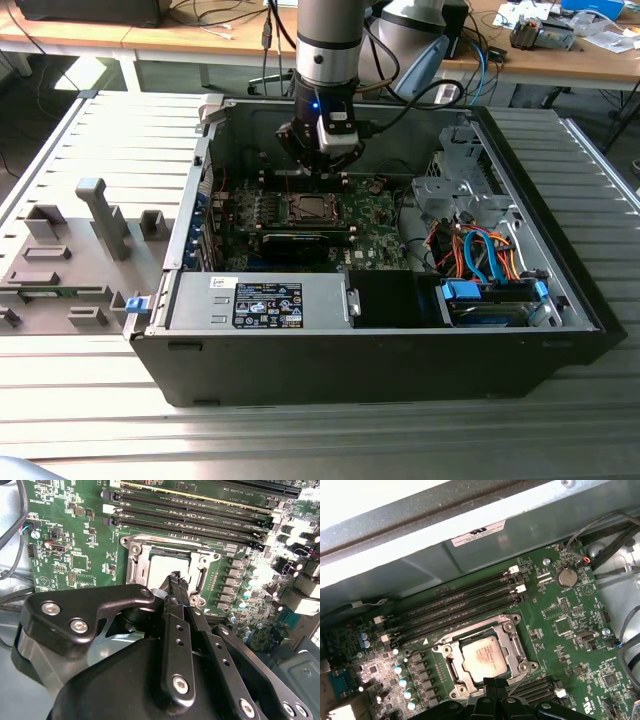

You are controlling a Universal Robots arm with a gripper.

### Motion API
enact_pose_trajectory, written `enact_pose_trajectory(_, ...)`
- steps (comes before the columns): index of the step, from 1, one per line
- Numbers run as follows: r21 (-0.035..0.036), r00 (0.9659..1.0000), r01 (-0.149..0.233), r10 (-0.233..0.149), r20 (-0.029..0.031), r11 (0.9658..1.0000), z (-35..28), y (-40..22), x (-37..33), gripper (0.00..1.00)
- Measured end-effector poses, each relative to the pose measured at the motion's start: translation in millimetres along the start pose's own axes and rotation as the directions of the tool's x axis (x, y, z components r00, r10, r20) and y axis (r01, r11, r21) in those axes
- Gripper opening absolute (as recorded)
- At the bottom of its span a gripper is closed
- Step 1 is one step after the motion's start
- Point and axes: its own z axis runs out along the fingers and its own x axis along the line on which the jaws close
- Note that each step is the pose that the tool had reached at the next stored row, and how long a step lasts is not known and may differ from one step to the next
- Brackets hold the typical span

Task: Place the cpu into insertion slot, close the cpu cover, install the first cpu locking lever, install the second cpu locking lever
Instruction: 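Install the first cpu locking lever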

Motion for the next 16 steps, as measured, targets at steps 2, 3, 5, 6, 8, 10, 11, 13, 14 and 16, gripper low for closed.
enact_pose_trajectory(2, -0.0001, 1.0000, 0.006, -0.006, 0.0002, 1.0000, 0.0, 0.0, 0.0, 0.11)
enact_pose_trajectory(3, -0.0001, 1.0000, 0.009, -0.009, 0.0003, 1.0000, 0.0, 0.0, 0.0, 0.11)
enact_pose_trajectory(5, -0.0002, 0.9999, 0.014, -0.014, 0.0005, 0.9999, 0.0, 0.0, 0.0, 0.11)
enact_pose_trajectory(6, -0.0002, 0.9999, 0.016, -0.016, 0.0006, 0.9999, 0.0, 0.0, 0.0, 0.11)
enact_pose_trajectory(8, -0.0003, 0.9997, 0.025, -0.025, 0.0009, 0.9997, 0.0, 0.0, 0.0, 0.11)
enact_pose_trajectory(10, -0.0004, 0.9995, 0.030, -0.030, 0.0011, 0.9995, 0.0, 0.0, 0.0, 0.11)
enact_pose_trajectory(11, -0.0004, 0.9995, 0.032, -0.032, 0.0012, 0.9995, 0.0, 0.0, 0.0, 0.11)
enact_pose_trajectory(13, -0.0004, 0.9993, 0.037, -0.037, 0.0014, 0.9993, 0.0, 0.0, 0.0, 0.11)
enact_pose_trajectory(14, -0.0004, 0.9992, 0.039, -0.039, 0.0015, 0.9992, 0.0, 0.0, 0.0, 0.11)
enact_pose_trajectory(16, -0.0005, 0.9990, 0.045, -0.045, 0.0016, 0.9990, 0.0, 0.0, 0.0, 0.11)
